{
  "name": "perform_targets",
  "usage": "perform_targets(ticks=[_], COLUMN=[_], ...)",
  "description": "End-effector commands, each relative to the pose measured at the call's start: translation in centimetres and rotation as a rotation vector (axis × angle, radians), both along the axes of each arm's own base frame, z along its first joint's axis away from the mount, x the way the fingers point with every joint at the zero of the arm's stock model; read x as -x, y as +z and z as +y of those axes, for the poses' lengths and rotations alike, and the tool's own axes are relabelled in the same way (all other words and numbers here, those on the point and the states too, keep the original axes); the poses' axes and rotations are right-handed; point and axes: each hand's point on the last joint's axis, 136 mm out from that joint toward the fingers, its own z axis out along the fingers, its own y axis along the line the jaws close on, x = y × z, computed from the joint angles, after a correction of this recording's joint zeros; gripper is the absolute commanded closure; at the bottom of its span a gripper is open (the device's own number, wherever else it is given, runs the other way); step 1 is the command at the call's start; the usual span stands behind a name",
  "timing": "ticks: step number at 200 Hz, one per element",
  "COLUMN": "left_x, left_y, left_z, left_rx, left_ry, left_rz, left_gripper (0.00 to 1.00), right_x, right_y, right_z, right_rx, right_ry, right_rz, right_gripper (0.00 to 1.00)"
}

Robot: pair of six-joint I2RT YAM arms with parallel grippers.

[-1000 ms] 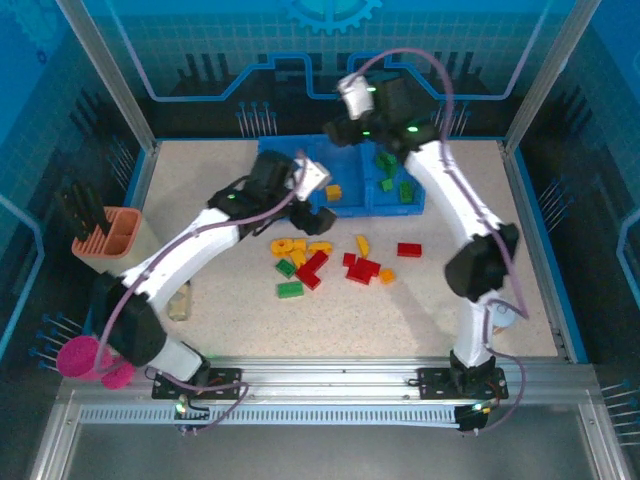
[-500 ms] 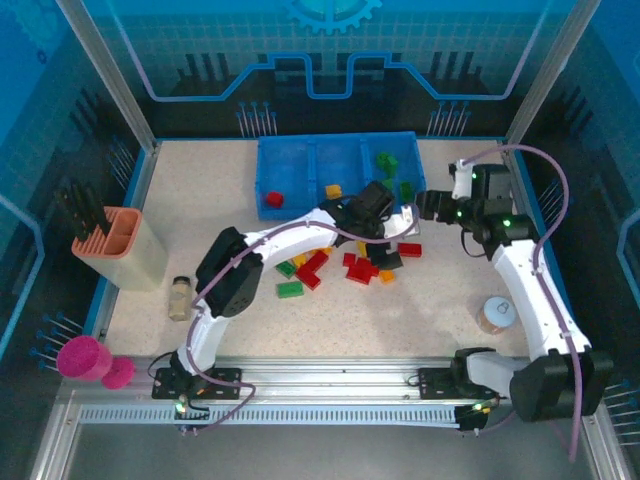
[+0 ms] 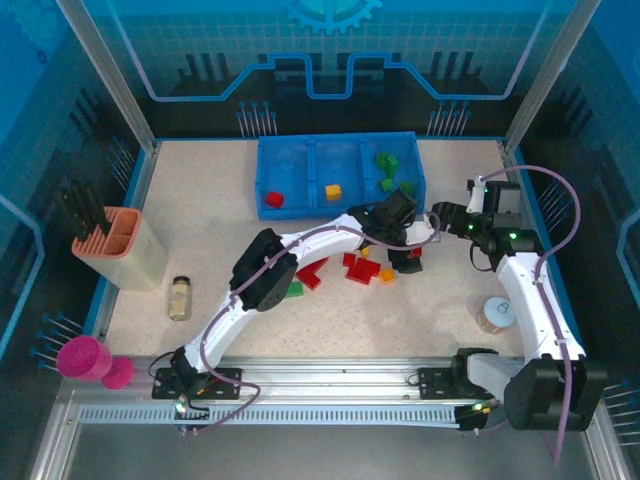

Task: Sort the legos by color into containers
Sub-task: Pick up the lego from the middle-right of the table.

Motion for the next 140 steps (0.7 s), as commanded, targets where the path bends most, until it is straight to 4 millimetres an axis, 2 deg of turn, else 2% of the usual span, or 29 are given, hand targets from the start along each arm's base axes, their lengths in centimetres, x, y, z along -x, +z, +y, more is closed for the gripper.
perform_targets(ticks=[1,42,103,140], left_x=[0.4,0.1,0.0,0.2], left_y=[-1.1,-3.3,-4.9,-5.9], left_z=[-0.5,0.3,0.5,0.9], left_rx=[-0.063,-0.138,-0.177,-0.202], left_ry=[-0.034,-0.031,-0.018,-0.013], left_rz=[-0.005,-0.002,0.010,0.024], left_gripper=[0.07,0.09,0.16,0.30], right_x=[0.3,0.1,-0.4,-0.3], right_y=[0.4,0.0,-1.1,-1.4], right_z=[0.7,-0.6,-1.6,-2.2], right_rx=[-0.085,-0.138,-0.181,-0.183], right_ry=[0.026,-0.013,-0.047,-0.067], right_rz=[-0.025,-0.027,0.000,0.006], right_gripper=[0.16,0.16,0.16,0.16])
